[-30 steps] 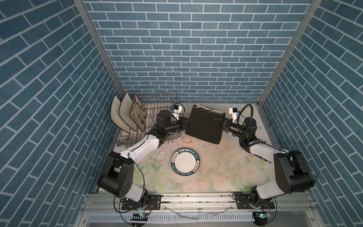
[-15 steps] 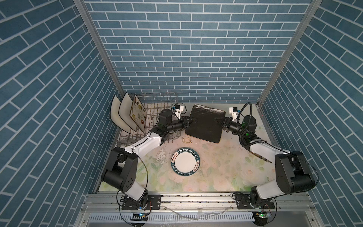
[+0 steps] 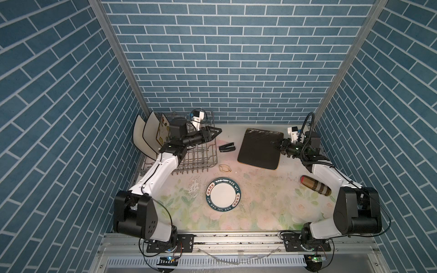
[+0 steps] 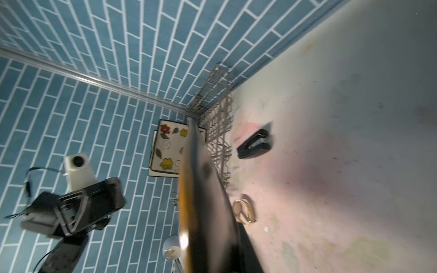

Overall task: Unload the plates from the dish rack
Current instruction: Place the plate at the top-right of the table.

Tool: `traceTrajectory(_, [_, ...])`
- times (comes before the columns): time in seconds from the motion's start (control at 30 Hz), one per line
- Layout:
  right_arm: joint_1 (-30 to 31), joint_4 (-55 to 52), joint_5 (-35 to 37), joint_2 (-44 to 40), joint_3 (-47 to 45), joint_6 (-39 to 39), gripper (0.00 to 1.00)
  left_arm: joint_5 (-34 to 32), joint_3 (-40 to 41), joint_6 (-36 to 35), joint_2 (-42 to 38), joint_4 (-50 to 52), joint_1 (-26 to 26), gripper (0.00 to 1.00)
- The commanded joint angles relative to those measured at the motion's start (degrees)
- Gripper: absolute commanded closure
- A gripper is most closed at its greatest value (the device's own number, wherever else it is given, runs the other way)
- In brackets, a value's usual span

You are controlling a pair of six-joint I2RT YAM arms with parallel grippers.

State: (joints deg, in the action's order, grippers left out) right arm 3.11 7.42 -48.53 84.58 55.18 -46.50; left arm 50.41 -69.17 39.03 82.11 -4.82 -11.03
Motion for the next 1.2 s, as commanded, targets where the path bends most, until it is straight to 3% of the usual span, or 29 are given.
traceTrajectory(0.0, [-1.69,-10.94,-5.03,1.09,8.17,7.90,1.00,1.04,-1.68,-11.07,-3.84,12.07,2.56,0.48])
traceTrajectory(0.17, [-4.37,-15.44,-7.64,5.27,11.54,10.89,1.00,-2.10,-0.27,-17.34,-8.13,17.47,5.17,0.46])
traceTrajectory(0.43, [-6.26,-31.87,-8.63,14.91,22.66,22.04,1.00,-6.81,-0.45,-26.72,-10.56,26.56,6.10,0.44])
traceTrajectory(0.7, [-7.31,-39.28,-9.43,24.54,30.17,28.35,1.00,-7.04,0.70,-27.46,-9.68,27.10,7.50,0.44])
traceTrajectory(1.17, [-7.52,-38.60,-7.50,34.64,34.06,29.38,1.00,-8.02,-0.08,-28.40,-8.59,28.79,8.45,0.45])
